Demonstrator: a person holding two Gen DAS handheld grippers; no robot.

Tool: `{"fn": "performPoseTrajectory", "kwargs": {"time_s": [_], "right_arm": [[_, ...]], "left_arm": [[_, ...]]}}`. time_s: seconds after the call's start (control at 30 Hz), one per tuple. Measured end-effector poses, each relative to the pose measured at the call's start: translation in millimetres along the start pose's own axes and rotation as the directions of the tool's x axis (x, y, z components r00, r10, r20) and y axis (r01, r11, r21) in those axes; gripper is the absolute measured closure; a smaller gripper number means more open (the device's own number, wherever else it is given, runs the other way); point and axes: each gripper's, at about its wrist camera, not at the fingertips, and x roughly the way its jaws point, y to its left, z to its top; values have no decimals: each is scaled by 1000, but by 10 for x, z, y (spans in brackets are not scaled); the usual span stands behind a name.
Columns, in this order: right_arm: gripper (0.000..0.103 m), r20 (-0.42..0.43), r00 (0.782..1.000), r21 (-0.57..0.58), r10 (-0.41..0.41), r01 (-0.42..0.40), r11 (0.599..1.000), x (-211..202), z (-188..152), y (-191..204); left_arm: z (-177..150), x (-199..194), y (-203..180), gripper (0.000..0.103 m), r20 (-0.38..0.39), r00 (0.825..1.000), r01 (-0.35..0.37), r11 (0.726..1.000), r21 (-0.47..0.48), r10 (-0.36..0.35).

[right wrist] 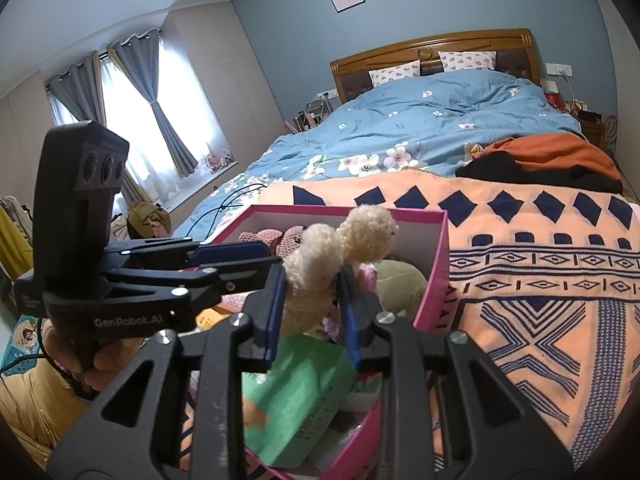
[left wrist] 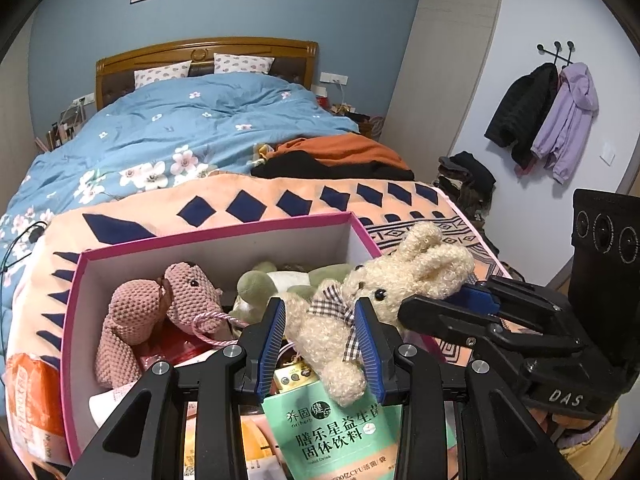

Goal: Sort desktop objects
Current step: 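Lower the teddy bear into the pink box with both grippers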

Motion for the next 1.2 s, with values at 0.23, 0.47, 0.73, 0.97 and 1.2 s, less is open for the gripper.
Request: {"fn": "performPoseTrajectory", "kwargs": {"time_s": [0.23, 0.47, 0.73, 0.97, 1.2], "right_arm": [[78, -18, 1000, 24, -22, 22, 999, 40, -69, -143], [78, -10, 1000, 35, -27, 27, 999, 49, -84, -183], [78, 28, 998, 48, -48, 46, 998, 78, 24, -253], [78, 31, 997, 73, -72, 69, 995, 207, 69, -356], [78, 20, 997, 100, -81, 79, 992, 305, 31, -440]], "left_arm": [[-141, 119, 88, 65, -63, 997, 32, 999, -14, -33], [-74, 225, 13, 65, -97, 994, 47, 999, -3, -47], [93, 279, -2, 65, -89, 995, 36, 999, -12, -37], [86, 264, 38, 65, -74, 997, -4, 1000, -2, 4], [128, 352, 76, 65, -88, 996, -24, 1000, 2, 24]]}}
